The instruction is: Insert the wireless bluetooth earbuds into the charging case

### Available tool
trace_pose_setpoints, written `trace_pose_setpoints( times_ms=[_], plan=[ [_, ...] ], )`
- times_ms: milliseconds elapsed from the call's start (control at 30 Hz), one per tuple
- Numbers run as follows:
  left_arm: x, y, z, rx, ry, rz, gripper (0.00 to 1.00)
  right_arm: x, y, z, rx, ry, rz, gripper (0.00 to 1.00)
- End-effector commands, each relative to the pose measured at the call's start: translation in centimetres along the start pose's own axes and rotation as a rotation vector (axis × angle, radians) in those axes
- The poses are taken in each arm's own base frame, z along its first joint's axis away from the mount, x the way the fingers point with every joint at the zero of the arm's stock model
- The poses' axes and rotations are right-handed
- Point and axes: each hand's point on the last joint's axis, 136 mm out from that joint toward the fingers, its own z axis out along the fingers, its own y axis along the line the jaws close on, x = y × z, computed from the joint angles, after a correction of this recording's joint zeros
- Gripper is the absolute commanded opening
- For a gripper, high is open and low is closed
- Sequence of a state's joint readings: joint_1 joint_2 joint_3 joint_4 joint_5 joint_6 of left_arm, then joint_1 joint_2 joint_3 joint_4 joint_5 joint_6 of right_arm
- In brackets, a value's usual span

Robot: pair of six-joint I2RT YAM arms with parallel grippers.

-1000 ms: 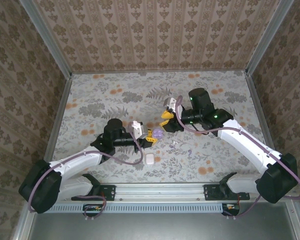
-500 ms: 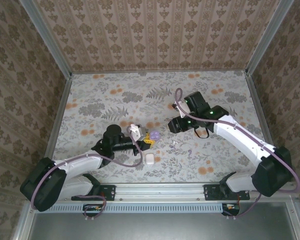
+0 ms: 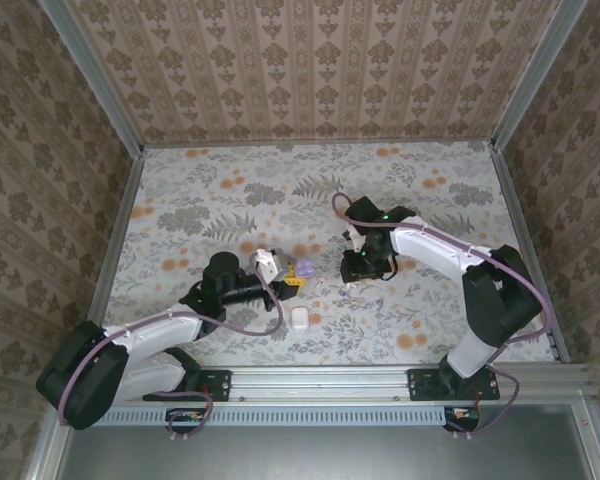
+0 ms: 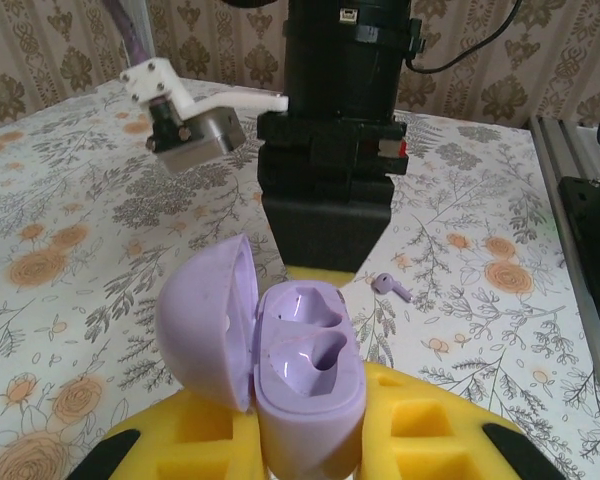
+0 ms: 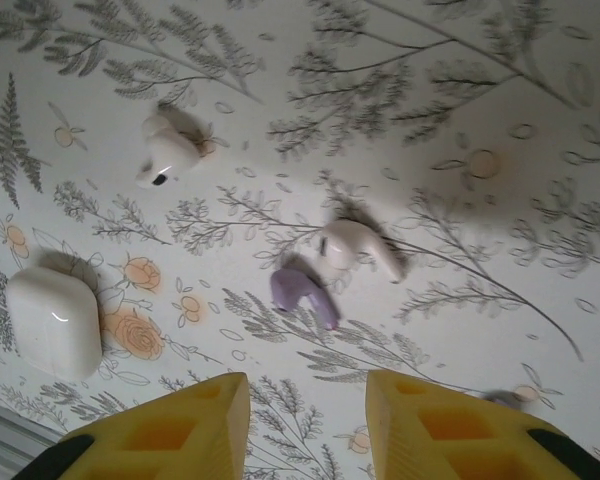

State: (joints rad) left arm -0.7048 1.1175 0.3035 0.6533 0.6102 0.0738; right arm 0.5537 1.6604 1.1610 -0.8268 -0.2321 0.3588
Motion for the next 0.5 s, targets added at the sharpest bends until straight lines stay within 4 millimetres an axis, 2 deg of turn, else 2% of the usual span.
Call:
trace_pose_setpoints(
  times_ms=[0,200,467],
  plan=[
    [-0.4,0.3,-0.6,-0.025,-0.017,0.001,0.13,0.5,0.2,0.0,0.052,0.043,-0.060,0.36],
    [-0.4,0.4,-1.1,-0.054,-0.015,0.008,0.13,0.1,0.9,0.9,0.058,0.051,-0.130,0.35],
    [-0.3,0.6,-1.5,-0.074,-0.005,0.014,0.13,0.7,1.0,3.4,0.114,0.132,-0.211,0.35]
  ],
)
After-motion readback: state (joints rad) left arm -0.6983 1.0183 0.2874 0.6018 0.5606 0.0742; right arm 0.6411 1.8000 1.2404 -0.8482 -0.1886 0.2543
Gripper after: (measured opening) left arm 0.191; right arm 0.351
